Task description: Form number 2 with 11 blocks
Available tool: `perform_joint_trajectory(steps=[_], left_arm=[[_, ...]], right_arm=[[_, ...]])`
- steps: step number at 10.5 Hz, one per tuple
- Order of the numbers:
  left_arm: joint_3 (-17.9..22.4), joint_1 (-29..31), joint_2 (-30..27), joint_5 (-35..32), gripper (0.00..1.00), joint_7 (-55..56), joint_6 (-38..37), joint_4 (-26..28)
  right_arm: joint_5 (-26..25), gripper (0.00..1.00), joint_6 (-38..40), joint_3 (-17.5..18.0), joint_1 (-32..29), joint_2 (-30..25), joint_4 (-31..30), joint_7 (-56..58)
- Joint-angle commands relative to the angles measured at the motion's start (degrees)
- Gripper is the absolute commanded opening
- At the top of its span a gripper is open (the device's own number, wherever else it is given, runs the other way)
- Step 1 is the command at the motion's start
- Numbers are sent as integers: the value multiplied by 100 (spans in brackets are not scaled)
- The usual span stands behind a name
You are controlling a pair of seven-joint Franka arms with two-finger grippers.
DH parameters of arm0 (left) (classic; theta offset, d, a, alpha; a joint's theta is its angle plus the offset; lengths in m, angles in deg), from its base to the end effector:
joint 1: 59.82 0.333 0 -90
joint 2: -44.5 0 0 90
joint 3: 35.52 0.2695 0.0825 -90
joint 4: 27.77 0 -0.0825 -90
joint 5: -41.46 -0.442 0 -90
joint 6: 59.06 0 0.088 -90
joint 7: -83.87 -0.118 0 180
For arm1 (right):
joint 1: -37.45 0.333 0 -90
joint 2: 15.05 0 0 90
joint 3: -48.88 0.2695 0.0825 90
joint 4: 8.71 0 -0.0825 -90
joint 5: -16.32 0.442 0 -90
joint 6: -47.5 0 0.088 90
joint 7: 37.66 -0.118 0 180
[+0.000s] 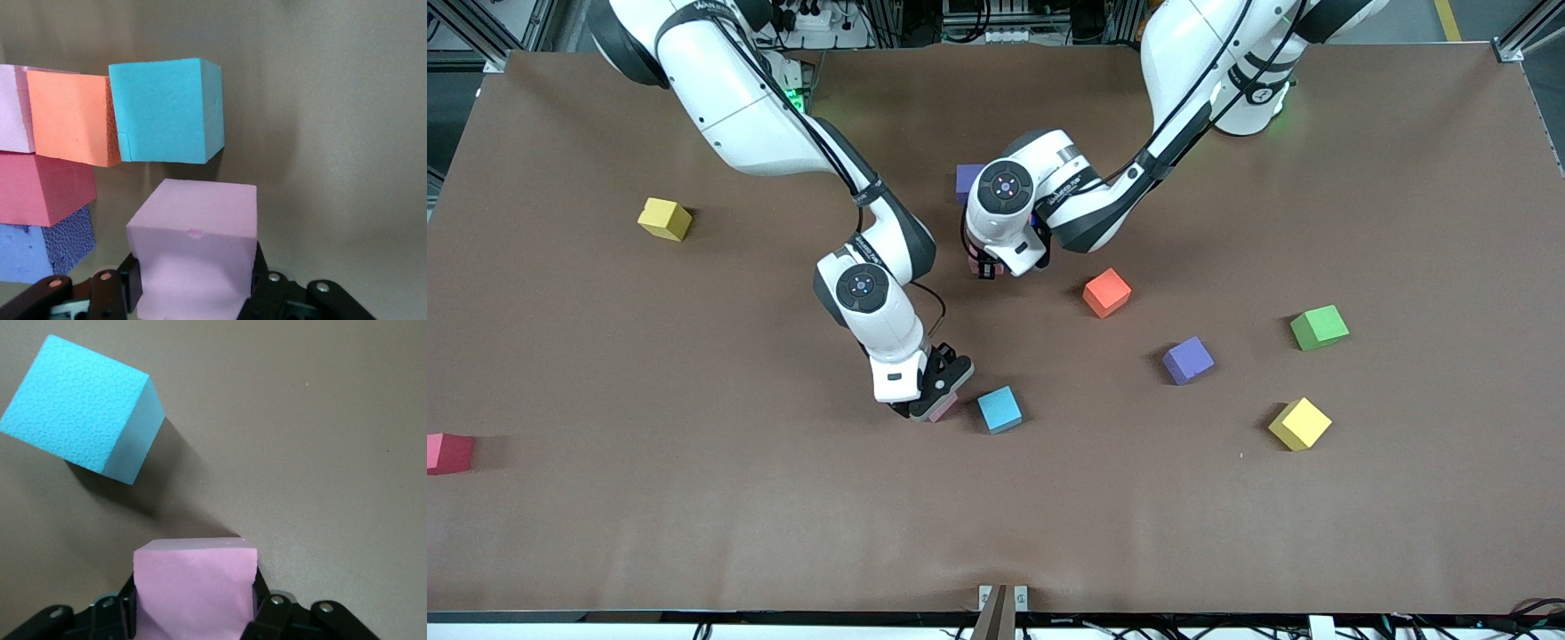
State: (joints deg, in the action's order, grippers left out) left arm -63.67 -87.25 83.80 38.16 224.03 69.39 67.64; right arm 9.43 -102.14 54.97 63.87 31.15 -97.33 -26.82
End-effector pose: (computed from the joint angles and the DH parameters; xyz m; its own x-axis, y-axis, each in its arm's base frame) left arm 0.4068 -0.5643 0.1596 0.0243 0.9903 -0.1368 0.9739 -0.0544 -0.2206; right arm 0.6265 0.3926 0.1182 0.6615 0.7053 0.2549 0.7176 -0.6940 0.0580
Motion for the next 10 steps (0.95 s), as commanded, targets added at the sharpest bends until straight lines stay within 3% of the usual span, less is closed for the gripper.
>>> perform_joint_trajectory(steps=[1,5,8,10], left_arm=[[20,10,-72,75,0,82,197,170],[-7,-16,-107,58,0,64,487,486],[-16,-16,-142,58,0,64,566,654],[-16,-16,-142,40,0,55,610,707]], right_arm=[[100,0,76,94,-146,48,135,138],[74,0,496,191,-111,-162,153,208],[83,0,655,279,-172,-286,118,911],[56,0,1164,235,-155,-549,153,938]])
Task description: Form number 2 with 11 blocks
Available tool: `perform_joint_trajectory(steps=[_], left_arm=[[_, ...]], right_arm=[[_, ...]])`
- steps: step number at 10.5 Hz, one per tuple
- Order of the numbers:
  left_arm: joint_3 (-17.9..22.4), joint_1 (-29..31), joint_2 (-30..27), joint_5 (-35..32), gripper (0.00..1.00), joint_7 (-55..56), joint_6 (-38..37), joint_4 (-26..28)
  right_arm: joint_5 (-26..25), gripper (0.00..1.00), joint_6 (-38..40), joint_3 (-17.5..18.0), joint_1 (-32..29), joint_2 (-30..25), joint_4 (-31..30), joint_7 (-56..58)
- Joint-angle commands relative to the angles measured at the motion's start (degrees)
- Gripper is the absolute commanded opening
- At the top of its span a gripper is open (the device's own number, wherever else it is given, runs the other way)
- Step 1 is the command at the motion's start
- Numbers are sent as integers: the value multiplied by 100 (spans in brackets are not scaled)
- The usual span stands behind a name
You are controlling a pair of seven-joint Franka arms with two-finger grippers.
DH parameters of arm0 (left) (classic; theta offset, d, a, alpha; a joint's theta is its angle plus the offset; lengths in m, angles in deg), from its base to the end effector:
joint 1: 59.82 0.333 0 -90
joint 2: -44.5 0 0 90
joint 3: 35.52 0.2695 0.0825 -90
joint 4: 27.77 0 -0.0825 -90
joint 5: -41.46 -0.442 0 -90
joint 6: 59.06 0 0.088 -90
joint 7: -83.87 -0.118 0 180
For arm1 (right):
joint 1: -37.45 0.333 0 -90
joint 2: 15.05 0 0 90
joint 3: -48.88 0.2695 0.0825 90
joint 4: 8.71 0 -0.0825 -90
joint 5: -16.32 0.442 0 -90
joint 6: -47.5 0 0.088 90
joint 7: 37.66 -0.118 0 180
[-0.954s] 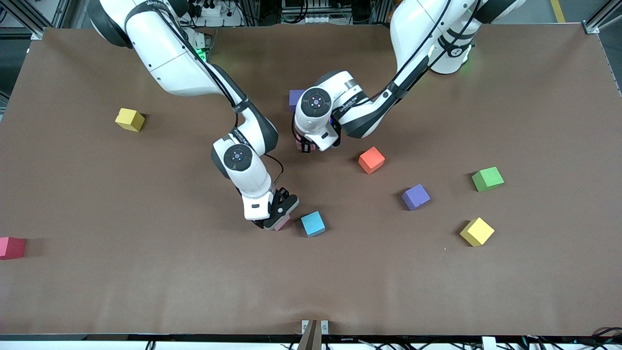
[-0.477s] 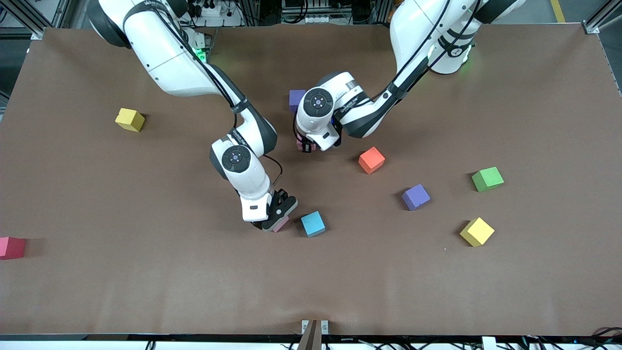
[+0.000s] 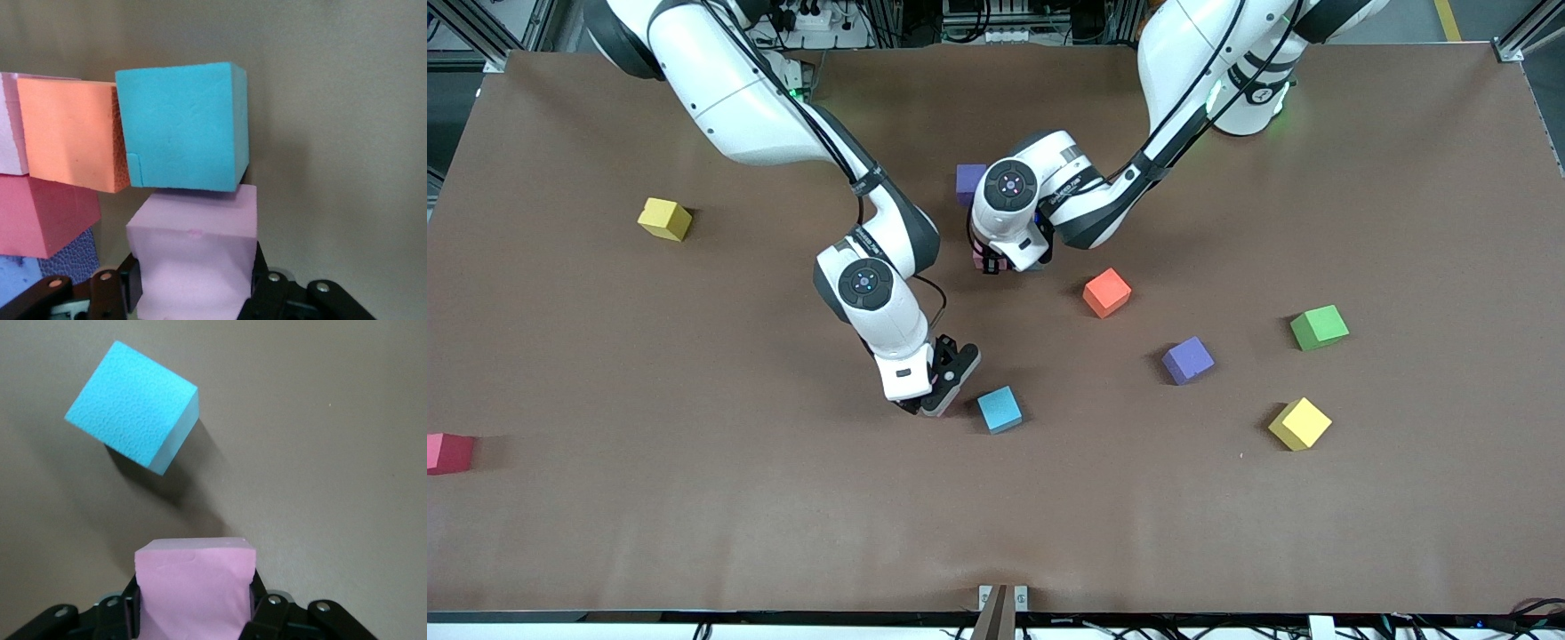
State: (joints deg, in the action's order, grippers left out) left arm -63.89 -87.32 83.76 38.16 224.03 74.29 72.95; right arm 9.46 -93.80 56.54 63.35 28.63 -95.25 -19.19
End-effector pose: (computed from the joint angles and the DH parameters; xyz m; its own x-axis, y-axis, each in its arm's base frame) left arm 0.3804 -0.5554 0.1272 0.0330 0.9900 -0.1371 0.9717 -0.0639 -0.2273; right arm 0.6284 0.4031 0.1537 0.5677 0.8011 0.1898 0.8072 -0.5869 0.0632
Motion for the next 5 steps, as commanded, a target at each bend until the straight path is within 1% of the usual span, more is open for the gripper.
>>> perform_joint_trajectory(steps=[1,2,4,5], left_arm=[[7,-10,-138,40,0,55,130,202],[7,-10,-164,40,0,55,130,228],[-2,-10,-182,31,0,46,139,272],[7,-10,-182,31,0,46,156,298]], right_arm=[[35,0,479,68,-112,-429,-82,244],[35,0,603,42,-112,-492,-82,541],[35,0,604,-80,-86,-510,-82,955],[26,0,621,-81,-68,-553,-100,1044]])
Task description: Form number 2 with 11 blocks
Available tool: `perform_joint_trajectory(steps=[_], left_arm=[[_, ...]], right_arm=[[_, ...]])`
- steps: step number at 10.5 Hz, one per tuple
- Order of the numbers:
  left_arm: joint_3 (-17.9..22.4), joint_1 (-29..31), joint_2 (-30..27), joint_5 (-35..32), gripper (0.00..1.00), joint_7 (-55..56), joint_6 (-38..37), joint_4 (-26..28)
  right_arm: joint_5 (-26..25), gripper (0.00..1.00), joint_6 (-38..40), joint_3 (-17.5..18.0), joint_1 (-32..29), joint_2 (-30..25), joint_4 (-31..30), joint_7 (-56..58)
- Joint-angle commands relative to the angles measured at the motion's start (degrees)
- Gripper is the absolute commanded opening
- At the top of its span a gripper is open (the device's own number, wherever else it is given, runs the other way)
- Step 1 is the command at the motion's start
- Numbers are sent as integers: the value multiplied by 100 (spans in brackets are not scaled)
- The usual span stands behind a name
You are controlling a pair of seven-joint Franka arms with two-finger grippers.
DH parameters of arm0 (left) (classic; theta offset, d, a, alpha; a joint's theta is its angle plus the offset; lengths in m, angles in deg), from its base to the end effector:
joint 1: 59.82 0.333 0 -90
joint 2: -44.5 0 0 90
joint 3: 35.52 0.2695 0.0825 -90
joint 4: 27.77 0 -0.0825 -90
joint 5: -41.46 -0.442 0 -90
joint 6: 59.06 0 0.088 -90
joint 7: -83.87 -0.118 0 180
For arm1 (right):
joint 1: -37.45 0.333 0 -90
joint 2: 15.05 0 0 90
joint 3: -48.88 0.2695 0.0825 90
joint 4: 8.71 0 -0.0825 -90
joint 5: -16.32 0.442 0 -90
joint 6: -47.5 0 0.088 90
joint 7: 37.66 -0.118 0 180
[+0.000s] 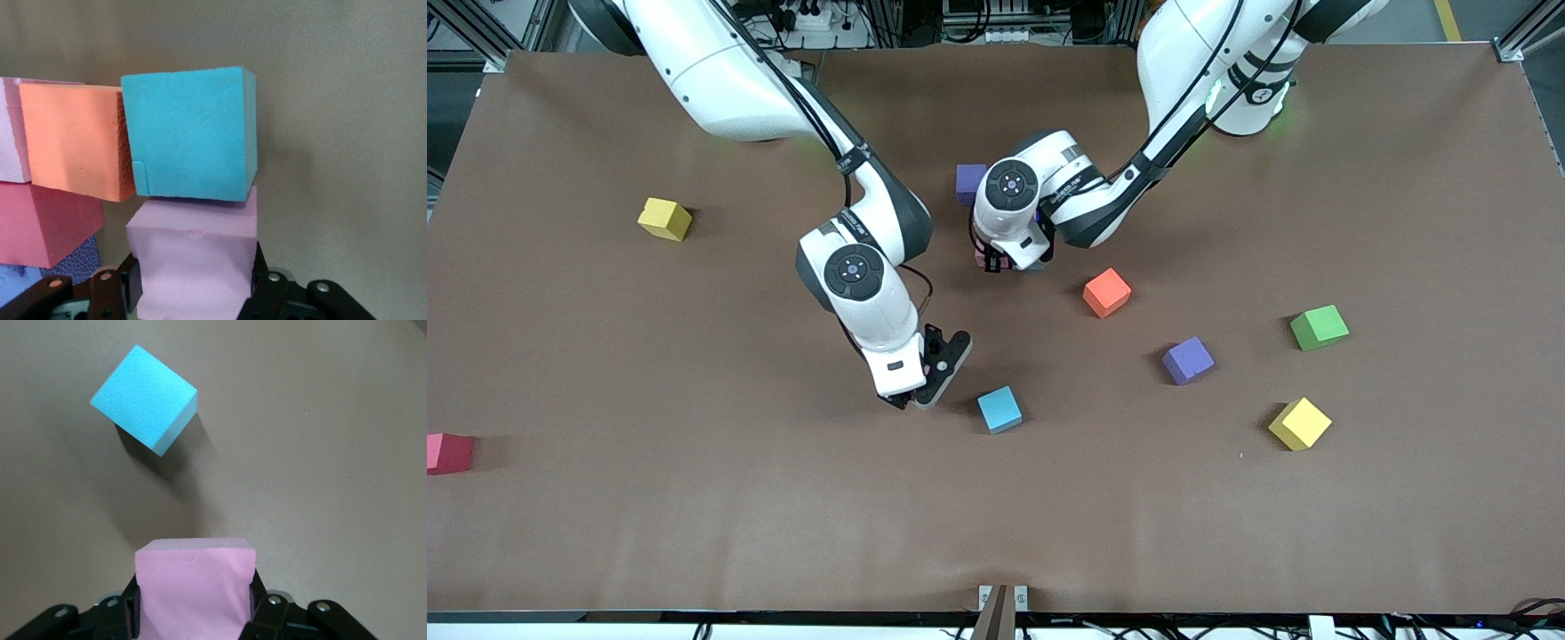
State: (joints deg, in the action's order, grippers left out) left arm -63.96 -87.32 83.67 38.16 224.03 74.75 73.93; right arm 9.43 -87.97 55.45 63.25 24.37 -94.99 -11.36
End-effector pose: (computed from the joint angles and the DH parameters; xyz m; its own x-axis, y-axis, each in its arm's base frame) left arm 0.3748 -0.5531 0.1217 0.0363 0.9905 -0.1324 0.9704 -0.0666 -0.2322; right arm 0.6392 0.3909 0.1992 0.4686 0.8714 0.1452 0.8693 -0.4841 0.0999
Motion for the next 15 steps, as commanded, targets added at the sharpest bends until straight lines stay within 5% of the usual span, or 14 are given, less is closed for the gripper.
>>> perform_joint_trajectory(steps=[1,4,7,8,9,15], left_arm=[[13,-10,-164,14,0,29,154,218],[5,-19,-164,5,0,-85,215,262],[13,-19,-164,5,26,-103,216,323],[13,-1,-173,5,47,-120,216,341],[13,-10,-173,14,78,-112,181,332],[5,-10,-445,31,78,-6,-91,271]], right_arm=[[12,0,143,28,-31,-162,-143,297],[20,0,214,-25,-65,-171,-144,850],[20,0,338,-60,-92,-251,-275,1962],[20,0,337,-60,-75,-303,-275,2063],[20,0,337,-60,-48,-338,-267,2090],[20,0,372,-69,-83,-584,-555,2854]])
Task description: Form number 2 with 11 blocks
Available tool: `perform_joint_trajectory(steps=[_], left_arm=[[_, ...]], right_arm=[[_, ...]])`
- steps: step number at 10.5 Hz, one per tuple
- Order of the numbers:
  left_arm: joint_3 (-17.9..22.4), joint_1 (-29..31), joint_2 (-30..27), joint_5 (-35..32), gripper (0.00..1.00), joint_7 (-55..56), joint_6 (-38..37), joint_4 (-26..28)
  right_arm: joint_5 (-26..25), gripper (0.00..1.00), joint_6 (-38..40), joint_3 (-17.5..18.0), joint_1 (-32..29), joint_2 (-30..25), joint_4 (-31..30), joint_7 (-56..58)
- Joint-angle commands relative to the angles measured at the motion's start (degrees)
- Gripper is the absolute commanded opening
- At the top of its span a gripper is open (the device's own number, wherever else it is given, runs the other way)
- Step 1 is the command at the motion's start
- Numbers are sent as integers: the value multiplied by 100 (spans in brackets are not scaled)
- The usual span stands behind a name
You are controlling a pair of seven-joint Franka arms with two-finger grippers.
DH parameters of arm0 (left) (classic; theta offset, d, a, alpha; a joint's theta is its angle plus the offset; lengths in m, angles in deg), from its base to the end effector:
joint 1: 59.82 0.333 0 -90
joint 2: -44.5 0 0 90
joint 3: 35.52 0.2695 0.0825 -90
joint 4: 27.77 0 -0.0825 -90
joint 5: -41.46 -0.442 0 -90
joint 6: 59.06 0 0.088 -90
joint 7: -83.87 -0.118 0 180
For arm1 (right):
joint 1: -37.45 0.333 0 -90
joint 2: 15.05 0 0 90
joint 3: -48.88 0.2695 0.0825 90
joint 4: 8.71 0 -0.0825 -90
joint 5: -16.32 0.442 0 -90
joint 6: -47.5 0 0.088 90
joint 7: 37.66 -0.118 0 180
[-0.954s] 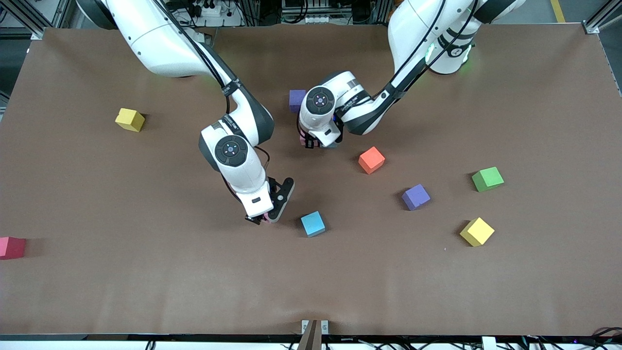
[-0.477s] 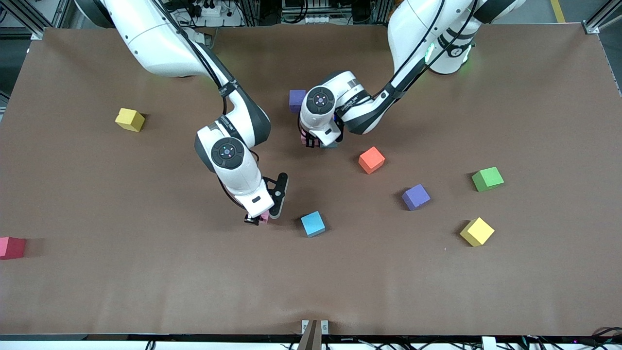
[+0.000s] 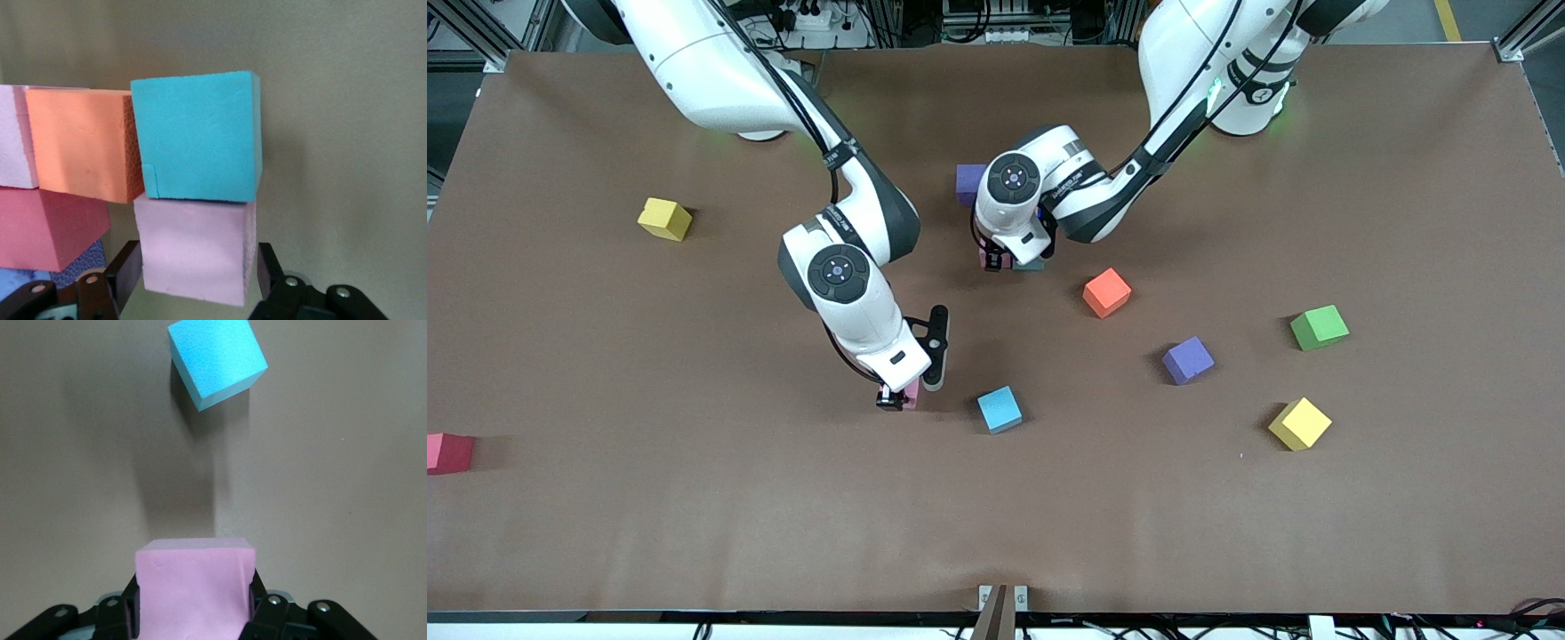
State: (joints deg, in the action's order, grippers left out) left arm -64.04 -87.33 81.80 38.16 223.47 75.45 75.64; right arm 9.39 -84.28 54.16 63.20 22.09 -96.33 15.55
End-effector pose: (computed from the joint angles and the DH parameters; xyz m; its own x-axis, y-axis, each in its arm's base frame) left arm 0.3707 -0.5513 0.1295 0.0551 0.9890 -0.1370 0.9733 -0.0838 -0.2136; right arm 0.6401 0.3729 0.2091 0.0451 0.9982 0.0394 0.9908 -0.0498 0.1260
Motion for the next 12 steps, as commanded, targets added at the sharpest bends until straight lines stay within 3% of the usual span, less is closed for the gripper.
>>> perform_joint_trajectory(steps=[1,6,12], left_arm=[[4,-9,-372,66,78,50,-301,91],[-40,175,-890,40,78,-265,-1100,30],[-22,1834,-1049,-12,78,-2101,-1893,-67]], right_arm=[[24,0,-32,69,-61,-400,-527,163],[16,0,-15,69,-25,-743,-791,680],[-11,0,-50,87,158,-857,-1160,1174]])
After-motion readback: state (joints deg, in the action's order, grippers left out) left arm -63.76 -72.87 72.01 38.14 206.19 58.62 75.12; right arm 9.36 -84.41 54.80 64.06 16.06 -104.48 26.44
